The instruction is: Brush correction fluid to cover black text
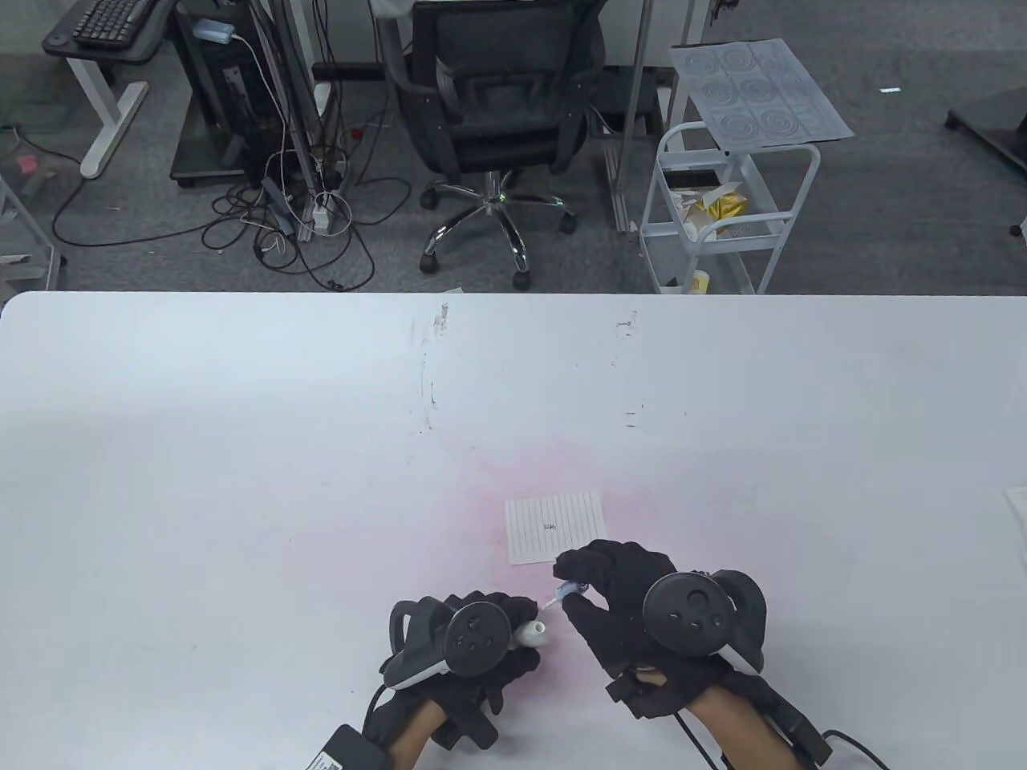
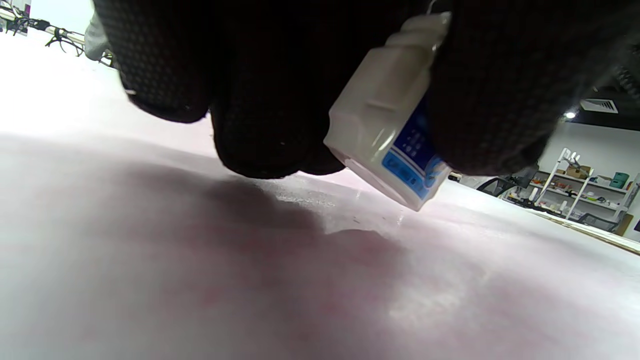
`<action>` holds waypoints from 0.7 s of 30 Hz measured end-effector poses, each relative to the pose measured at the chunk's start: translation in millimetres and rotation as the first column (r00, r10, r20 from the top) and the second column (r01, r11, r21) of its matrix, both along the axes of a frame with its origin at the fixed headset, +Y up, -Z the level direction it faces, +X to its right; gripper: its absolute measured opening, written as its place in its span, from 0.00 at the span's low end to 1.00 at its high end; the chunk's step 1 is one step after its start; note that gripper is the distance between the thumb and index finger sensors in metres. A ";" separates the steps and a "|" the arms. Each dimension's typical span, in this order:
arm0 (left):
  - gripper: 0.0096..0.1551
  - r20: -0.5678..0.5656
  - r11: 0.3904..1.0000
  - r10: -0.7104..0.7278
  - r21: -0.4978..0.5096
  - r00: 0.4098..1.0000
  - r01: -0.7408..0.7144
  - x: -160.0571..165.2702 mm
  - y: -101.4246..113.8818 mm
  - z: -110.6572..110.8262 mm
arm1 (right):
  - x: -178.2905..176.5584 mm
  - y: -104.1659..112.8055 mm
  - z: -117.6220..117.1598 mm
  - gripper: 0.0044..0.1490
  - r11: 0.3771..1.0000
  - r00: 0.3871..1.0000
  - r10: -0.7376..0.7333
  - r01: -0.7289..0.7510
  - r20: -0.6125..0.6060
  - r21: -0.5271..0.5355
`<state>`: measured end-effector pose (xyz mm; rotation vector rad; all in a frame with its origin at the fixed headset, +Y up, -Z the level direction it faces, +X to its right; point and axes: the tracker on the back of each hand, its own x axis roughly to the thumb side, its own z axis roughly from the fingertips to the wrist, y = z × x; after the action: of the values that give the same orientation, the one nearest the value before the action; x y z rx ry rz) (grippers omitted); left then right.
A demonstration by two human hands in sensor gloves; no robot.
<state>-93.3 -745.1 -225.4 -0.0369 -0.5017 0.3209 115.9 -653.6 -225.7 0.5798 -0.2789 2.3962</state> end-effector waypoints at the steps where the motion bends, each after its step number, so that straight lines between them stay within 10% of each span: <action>1: 0.35 -0.006 1.000 -0.020 -0.011 1.000 0.020 0.0 -0.6 -0.3 | 0.2 -0.3 -0.4 0.28 1.000 1.000 0.000 0.000 0.002 -0.001; 21: 0.36 -0.008 0.991 -0.137 0.000 0.991 0.137 -9.8 0.7 -0.4 | 1.5 0.0 -1.9 0.28 1.000 1.000 -0.002 0.002 0.018 -0.009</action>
<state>-103.1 -744.4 -225.9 -0.0695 -0.4892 0.1867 117.3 -653.6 -227.6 0.5539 -0.2766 2.4003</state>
